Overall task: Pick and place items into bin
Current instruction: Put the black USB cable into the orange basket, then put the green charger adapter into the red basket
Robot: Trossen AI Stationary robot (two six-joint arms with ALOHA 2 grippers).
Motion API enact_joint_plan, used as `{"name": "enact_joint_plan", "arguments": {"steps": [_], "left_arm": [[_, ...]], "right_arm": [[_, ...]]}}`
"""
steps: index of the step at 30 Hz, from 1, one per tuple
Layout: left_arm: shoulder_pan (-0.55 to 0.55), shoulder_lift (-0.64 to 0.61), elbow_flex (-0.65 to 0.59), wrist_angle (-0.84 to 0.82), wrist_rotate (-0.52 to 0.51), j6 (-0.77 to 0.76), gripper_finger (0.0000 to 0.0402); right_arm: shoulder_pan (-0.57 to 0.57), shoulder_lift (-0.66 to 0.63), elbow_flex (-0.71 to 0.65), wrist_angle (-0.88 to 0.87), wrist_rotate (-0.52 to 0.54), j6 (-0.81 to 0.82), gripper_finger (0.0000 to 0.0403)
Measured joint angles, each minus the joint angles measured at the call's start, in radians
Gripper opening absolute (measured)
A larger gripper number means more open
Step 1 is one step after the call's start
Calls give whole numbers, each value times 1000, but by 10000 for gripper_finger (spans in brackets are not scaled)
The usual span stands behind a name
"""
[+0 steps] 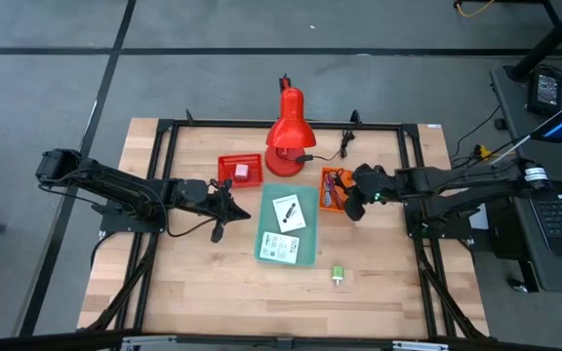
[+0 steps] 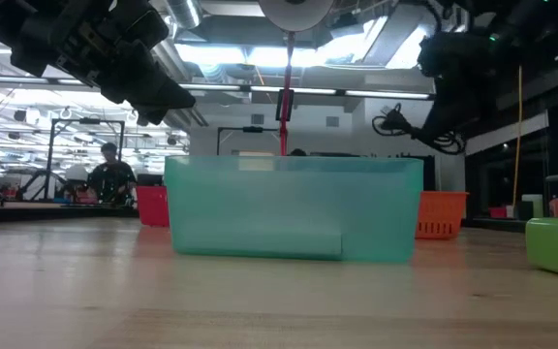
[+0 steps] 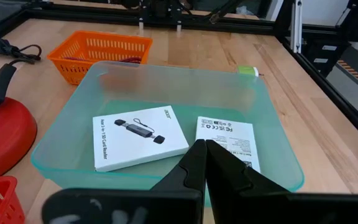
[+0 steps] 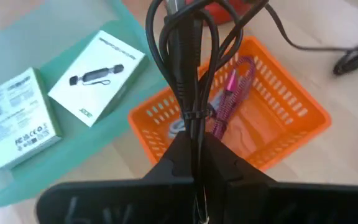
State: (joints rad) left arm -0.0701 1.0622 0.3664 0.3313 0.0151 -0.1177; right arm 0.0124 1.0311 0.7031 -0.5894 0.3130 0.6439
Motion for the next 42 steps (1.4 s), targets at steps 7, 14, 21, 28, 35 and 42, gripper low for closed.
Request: {"name": "enact_joint_plan", "arguments": {"steps": [7,14,21,28,35,42], "left_arm": [[0,0,0,-6,0,0,4],[0,0,0,-28,1,0,4],[0,0,0,-29,3,0,4],[0,0,0,-29,3,0,4],[0,0,0,-30,3,0,4],[0,0,0,-38,3,0,4]], "right_arm": [[0,165,166,-253,7,173,0],[0,322,290,-300,7,196,0],[-30,411,324,-305,5,262,0],[-49,461,324,-298,-3,304,0],[-53,506,324,-294,-11,294,18],[-53,537,324,-289,-19,288,56]]}}
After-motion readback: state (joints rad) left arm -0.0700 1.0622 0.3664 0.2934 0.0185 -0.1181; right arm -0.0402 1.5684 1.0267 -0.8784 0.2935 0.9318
